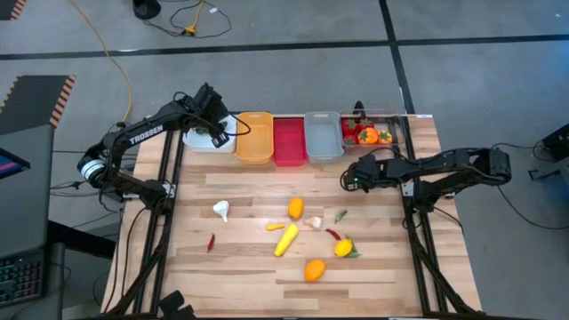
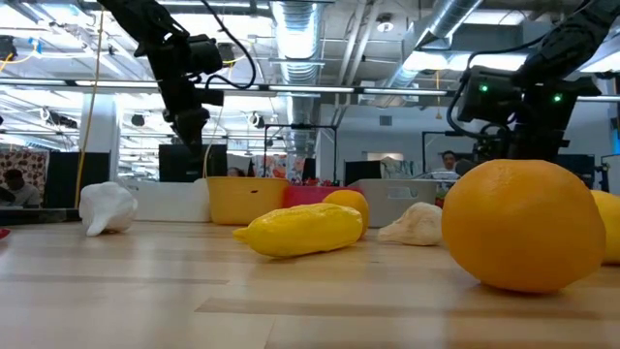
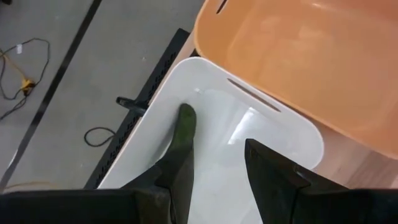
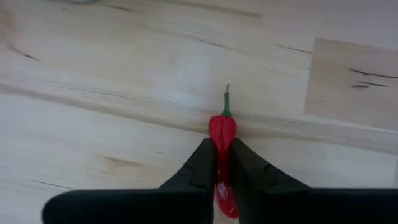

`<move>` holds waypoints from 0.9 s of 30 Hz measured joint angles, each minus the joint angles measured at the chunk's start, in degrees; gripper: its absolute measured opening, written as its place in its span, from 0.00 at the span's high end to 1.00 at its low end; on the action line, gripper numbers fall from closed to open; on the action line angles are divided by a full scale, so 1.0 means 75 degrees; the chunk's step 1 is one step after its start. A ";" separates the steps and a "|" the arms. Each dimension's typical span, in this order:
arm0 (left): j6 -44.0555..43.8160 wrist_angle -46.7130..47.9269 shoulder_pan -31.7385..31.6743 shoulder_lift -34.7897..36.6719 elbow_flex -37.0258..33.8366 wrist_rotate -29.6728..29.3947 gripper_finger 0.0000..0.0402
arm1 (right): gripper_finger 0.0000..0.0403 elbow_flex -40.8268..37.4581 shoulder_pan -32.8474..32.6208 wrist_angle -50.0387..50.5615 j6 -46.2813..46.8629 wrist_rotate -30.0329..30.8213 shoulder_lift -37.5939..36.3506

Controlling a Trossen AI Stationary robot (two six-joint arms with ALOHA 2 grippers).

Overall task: Sort produce into baskets
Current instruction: Put the red chili pepper into the white bin

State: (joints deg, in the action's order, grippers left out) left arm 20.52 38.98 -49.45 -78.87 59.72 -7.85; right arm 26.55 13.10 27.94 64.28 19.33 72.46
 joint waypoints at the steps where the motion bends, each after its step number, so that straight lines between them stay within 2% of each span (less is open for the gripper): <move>1: 0.0003 0.0000 0.0001 0.0000 0.0000 0.0060 0.67 | 0.85 0.0000 0.0000 -0.0078 -0.0052 -0.0015 0.0001; 6: 0.0276 -0.0043 0.0214 0.0000 0.0000 0.0635 0.67 | 0.85 0.0223 -0.0009 -0.0382 -0.0431 -0.0353 0.0001; 11: 0.0581 -0.0417 0.0785 0.0000 0.0000 0.1135 0.67 | 0.85 0.0538 -0.0198 -0.1201 -0.1135 -0.0818 0.0001; 17: 0.0714 -0.0685 0.1731 0.0000 0.0000 0.2349 0.67 | 0.85 0.0911 -0.0642 -0.2521 -0.2461 -0.1248 0.0001; 22: 0.0683 -0.1086 0.2651 0.0001 0.0000 0.3579 0.67 | 0.85 0.0988 -0.1050 -0.3958 -0.3542 -0.1253 -0.0002; 27: 0.0246 -0.1944 0.3627 0.0000 0.0000 0.3717 0.67 | 0.85 0.0988 -0.1377 -0.5094 -0.4357 -0.1250 -0.0002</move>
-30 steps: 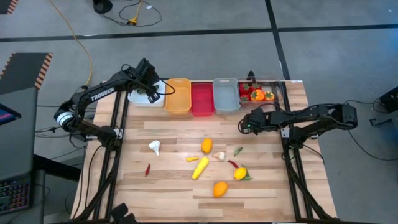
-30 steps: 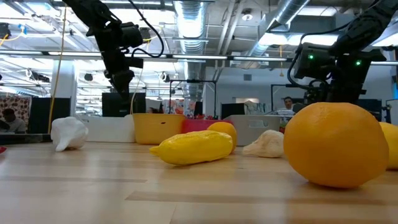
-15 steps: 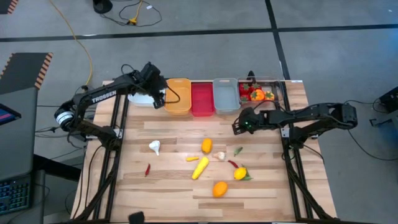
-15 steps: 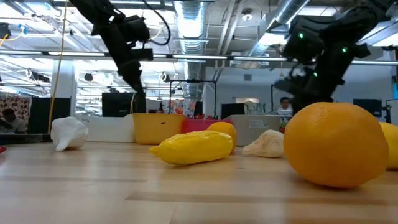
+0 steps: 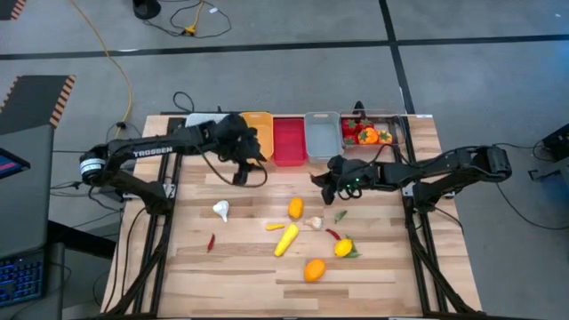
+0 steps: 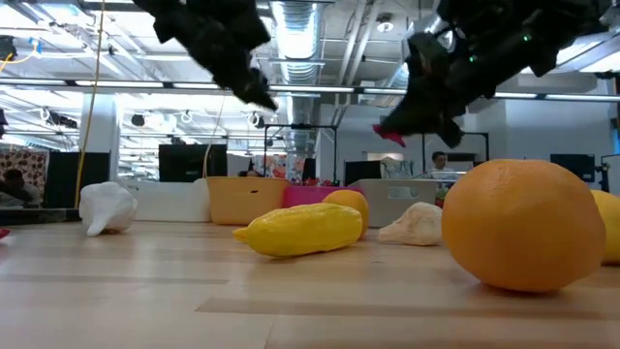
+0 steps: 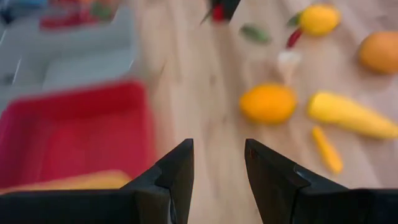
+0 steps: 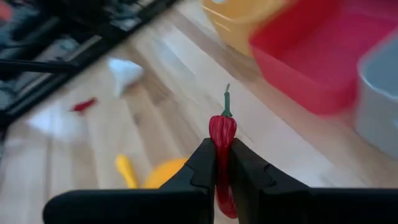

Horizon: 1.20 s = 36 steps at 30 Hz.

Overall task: Sort produce into baskets
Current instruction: Put the red chili pepper into the white bin

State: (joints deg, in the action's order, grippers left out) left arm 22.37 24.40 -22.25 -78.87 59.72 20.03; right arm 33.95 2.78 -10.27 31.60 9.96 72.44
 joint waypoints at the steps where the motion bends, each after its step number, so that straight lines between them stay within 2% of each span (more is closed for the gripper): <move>1: -0.0057 -0.0219 0.0190 0.0000 0.0000 -0.0003 0.67 | 0.85 0.0000 -0.0056 -0.0140 -0.0108 0.0000 0.0000; 10: -0.0276 -0.2013 0.1501 0.0000 0.0000 -0.0470 0.67 | 0.85 0.0000 -0.0523 -0.0914 -0.1049 0.0007 -0.0003; 18: -0.0307 -0.2904 0.2182 0.0000 0.0000 -0.0845 0.67 | 0.85 0.0000 -0.0889 -0.2326 -0.2097 0.0012 -0.0003; 21: -0.0420 -0.3246 0.2328 0.0000 0.0000 -0.1164 0.67 | 0.85 0.0000 -0.0990 -0.2905 -0.2415 0.0015 -0.0003; 26: -0.0673 -0.3786 0.2419 0.0000 0.0000 -0.1219 0.67 | 0.85 0.0000 -0.1127 -0.3614 -0.2849 0.0015 -0.0003; 36: -0.1269 -0.4761 0.2432 0.0003 0.0000 -0.1221 0.67 | 0.85 0.0000 -0.1118 -0.3905 -0.3087 0.0015 -0.0003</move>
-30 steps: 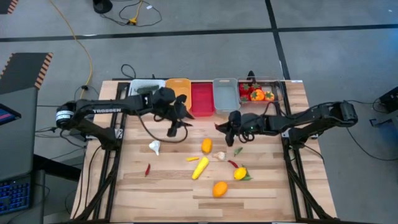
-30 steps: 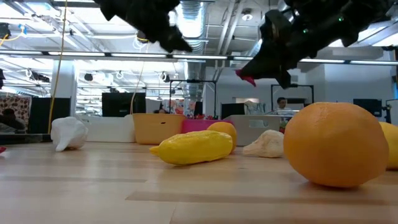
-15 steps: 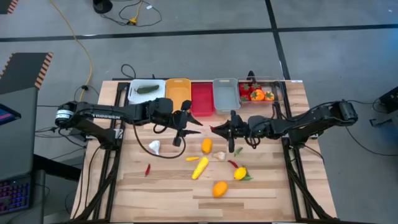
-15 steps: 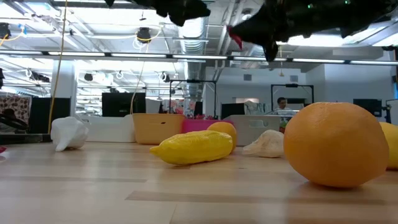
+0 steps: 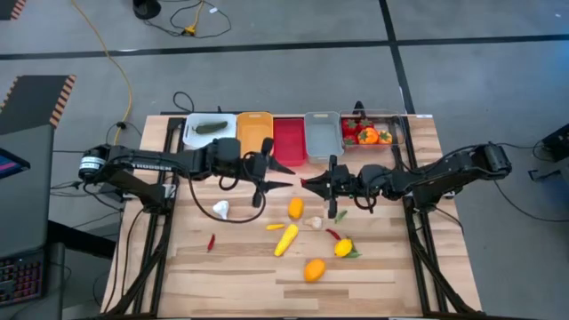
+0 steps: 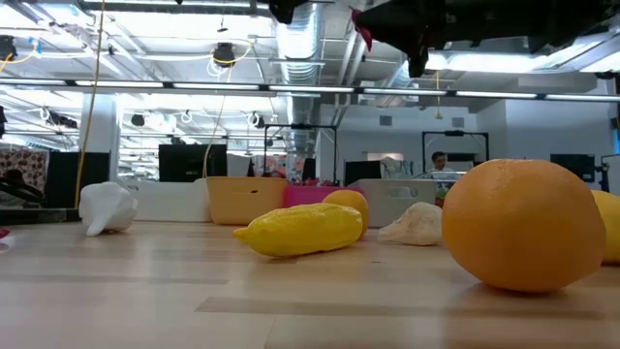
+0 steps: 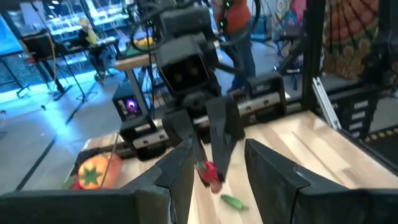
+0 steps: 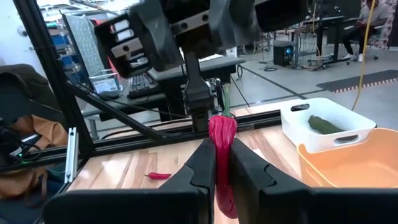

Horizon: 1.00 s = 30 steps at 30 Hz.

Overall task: Sort produce into baskets
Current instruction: Put the red chili pepper into the white bin

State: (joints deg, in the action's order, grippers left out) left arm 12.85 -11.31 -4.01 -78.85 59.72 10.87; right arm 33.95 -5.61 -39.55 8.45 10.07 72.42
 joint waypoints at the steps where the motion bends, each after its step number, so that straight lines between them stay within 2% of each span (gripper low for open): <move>1: -0.0015 -0.0057 0.0000 -0.0003 0.0000 -0.0003 0.67 | 0.85 0.0000 0.0000 0.0000 0.0000 0.0000 0.0000; 21: -0.0210 -0.1164 0.0026 -0.1242 0.0003 -0.0142 0.68 | 0.85 0.0000 0.0000 0.0017 -0.0009 0.0000 0.0000; 25: -0.0171 -0.1212 0.0026 -0.1264 0.0003 -0.0139 0.73 | 0.85 0.0000 0.0000 0.0041 0.0009 0.0000 0.0000; 30: -0.0187 -0.1224 0.0023 -0.1259 0.0003 -0.0151 0.86 | 0.85 0.0000 0.0000 0.0041 0.0010 0.0000 0.0000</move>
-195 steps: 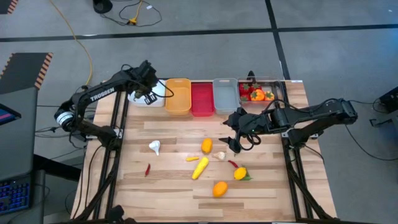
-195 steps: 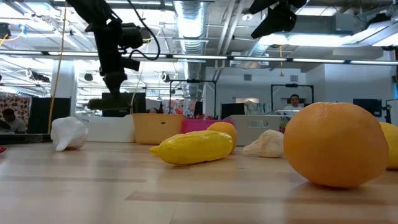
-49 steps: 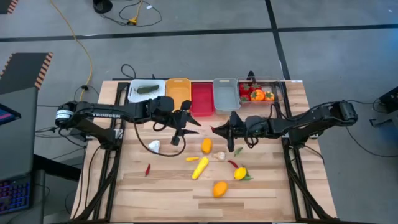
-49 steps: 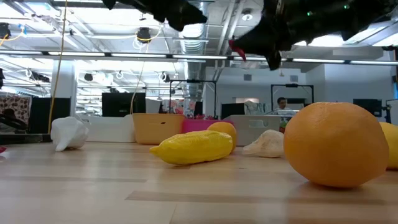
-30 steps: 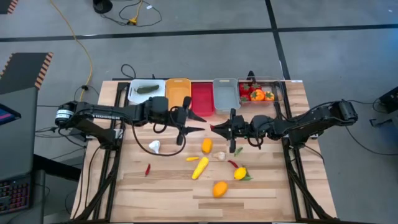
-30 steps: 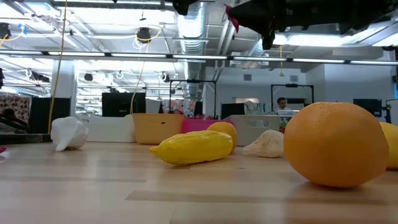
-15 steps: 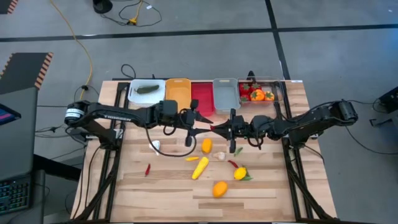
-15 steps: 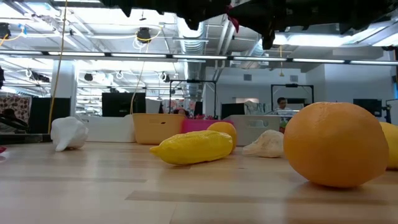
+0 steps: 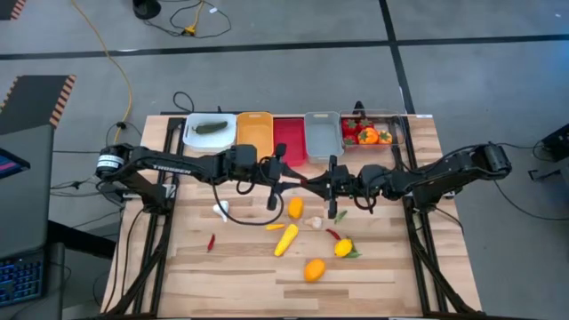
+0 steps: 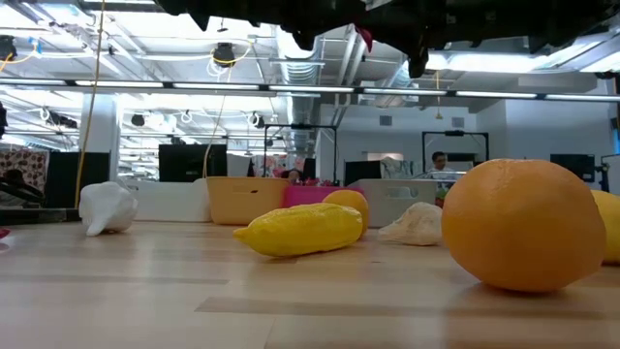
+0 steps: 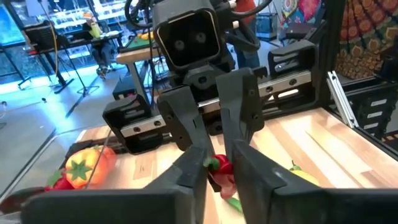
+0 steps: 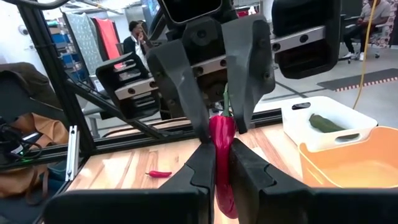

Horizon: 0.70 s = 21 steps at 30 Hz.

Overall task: Sort produce into baskets
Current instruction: Put the red chili pepper into the white bin

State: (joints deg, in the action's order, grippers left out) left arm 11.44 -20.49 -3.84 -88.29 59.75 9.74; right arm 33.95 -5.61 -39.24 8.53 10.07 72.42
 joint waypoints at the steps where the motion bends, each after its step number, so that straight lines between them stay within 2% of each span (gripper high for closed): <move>1: 0.0000 -0.0003 0.0000 0.0000 0.0000 0.0000 0.89 | 0.85 0.0000 0.0000 0.0001 0.0001 0.0000 0.0000; 5: -0.0009 0.0004 0.0000 0.0000 0.0000 0.0003 0.98 | 0.85 0.0000 0.0000 0.0009 0.0004 0.0003 0.0000; 14: -0.0012 0.0009 0.0000 0.0000 0.0000 0.0000 0.97 | 0.83 0.0000 0.0000 0.0023 0.0004 0.0000 0.0000; 17: -0.0012 0.0020 0.0000 0.0000 0.0000 -0.0003 0.97 | 0.76 0.0000 0.0000 0.0026 0.0005 -0.0003 0.0000; 21: -0.0012 0.0047 -0.0008 0.0000 0.0000 -0.0006 0.97 | 0.63 0.0000 0.0000 0.0032 0.0040 0.0005 0.0000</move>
State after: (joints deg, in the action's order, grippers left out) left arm 11.35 -20.14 -3.89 -88.29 59.75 9.69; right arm 33.95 -5.61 -39.01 8.83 10.10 72.42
